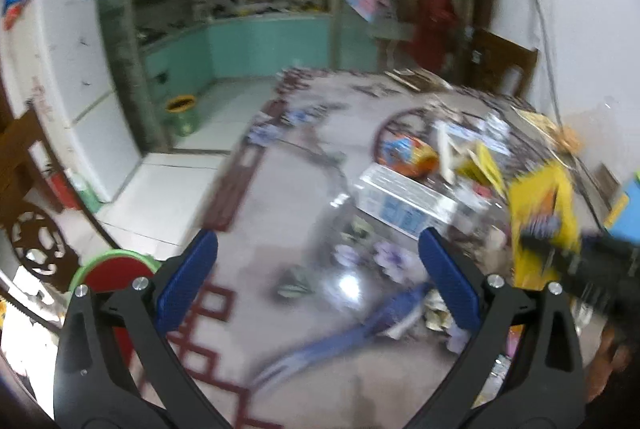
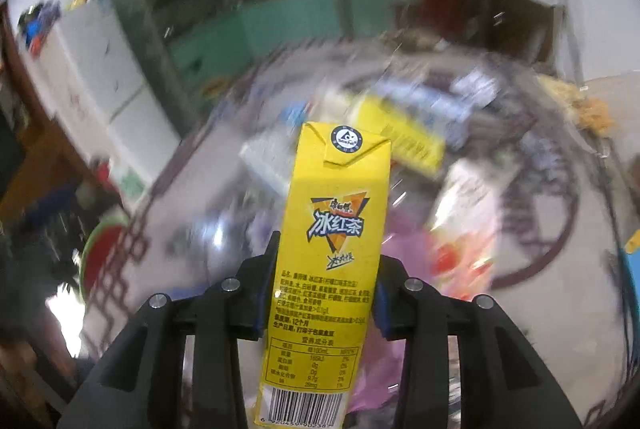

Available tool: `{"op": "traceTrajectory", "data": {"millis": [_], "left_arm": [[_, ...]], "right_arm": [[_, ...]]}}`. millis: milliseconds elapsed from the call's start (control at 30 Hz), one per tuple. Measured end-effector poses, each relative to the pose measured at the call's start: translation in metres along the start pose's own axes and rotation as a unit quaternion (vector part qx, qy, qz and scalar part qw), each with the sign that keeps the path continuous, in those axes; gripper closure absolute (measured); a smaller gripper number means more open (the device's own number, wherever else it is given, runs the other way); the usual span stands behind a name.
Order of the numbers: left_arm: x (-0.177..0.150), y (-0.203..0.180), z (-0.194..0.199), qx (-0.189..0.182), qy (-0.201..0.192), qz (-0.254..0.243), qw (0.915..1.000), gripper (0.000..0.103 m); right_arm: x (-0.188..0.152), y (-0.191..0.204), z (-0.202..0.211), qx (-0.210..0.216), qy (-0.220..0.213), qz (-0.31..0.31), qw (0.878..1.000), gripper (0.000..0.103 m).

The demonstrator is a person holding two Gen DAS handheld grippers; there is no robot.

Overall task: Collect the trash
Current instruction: 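Grasp the yellow iced tea carton with the right gripper while the left gripper grasps a gold can, then carry both items to the red bucket and open both grippers to drop them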

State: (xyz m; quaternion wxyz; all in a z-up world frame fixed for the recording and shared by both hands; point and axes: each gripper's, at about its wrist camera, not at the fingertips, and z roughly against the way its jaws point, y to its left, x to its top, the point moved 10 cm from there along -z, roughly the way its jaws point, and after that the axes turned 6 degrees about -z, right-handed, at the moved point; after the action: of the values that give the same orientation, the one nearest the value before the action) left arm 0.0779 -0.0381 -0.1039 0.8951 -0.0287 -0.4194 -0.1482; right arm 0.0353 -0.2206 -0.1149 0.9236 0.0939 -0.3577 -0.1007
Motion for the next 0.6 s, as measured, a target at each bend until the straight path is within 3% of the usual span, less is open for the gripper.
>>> {"op": "traceTrajectory", "data": {"millis": [133,267,333,467,533,600], "left_arm": [[-0.01,-0.04,-0.022,-0.051,0.033,-0.017,0.998,0.004],[-0.021,-0.08,-0.051,-0.061,0.07,-0.06,0.9939,0.005],[-0.03,-0.092,-0.064,-0.075,0.093,-0.065,0.9907,0.01],[-0.046,-0.105,-0.081,-0.11,0.139,-0.057,0.9825,0.038],[-0.052,-0.109,-0.084,-0.13,0.148,-0.055,0.9789,0.057],[-0.056,-0.112,-0.085,-0.138,0.159,-0.054,0.9761,0.082]], "right_arm": [[0.025,-0.033,0.026,-0.02,-0.05,-0.053,0.997,0.065],[0.027,-0.054,0.027,-0.017,-0.04,-0.09,0.995,0.065],[0.024,-0.059,0.021,-0.006,-0.027,-0.105,0.994,0.065],[0.021,-0.06,0.019,-0.005,-0.019,-0.102,0.995,0.064],[0.019,-0.06,0.022,-0.003,-0.02,-0.101,0.995,0.064],[0.019,-0.06,0.022,-0.002,-0.02,-0.103,0.994,0.064]]}}
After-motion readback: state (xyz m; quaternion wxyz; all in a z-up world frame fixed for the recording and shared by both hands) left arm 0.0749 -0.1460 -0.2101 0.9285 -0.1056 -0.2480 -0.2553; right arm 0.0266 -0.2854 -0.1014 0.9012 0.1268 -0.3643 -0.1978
